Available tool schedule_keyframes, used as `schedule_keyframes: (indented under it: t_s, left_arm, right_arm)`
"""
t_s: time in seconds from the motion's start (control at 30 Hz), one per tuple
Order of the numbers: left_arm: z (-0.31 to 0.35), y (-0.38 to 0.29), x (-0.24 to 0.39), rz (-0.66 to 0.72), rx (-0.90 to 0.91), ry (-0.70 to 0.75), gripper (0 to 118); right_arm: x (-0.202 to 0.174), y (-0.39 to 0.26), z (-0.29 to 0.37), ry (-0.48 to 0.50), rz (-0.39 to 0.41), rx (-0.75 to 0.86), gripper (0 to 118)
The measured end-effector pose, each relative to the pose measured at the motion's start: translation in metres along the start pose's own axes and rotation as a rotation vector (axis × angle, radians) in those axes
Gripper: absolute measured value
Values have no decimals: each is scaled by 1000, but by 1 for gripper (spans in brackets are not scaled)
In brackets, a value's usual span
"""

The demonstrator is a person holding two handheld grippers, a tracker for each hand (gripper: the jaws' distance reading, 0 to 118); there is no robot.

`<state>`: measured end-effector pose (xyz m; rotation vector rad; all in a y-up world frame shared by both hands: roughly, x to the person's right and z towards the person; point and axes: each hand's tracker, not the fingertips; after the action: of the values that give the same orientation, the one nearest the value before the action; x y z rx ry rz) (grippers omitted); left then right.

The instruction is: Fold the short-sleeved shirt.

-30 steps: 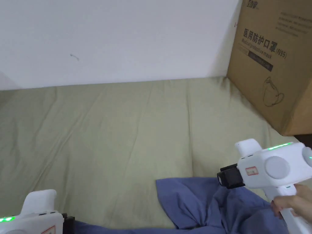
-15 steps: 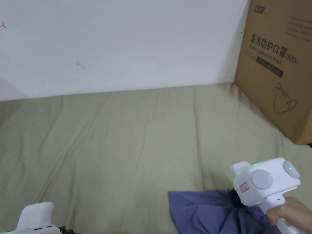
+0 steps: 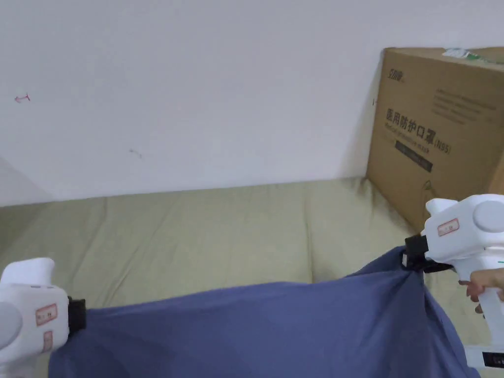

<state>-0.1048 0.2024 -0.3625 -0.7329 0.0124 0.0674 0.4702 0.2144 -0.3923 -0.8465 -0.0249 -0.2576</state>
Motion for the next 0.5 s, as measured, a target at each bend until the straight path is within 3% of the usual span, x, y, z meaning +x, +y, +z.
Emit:
schedule_keyframes:
  t_s: [0.17,0.27,0.5]
  left_arm:
    - [26,81,9,-24,124,5,2]
    - [43,139,21,-89,200,39,2]
    - [70,256,29,-89,351,95,2]
  right_arm:
    - [-8,57,59,25,-60,122,5]
    - [-28,94,88,14,-35,195,5]
    - [-62,187,134,56,-145,345,5]
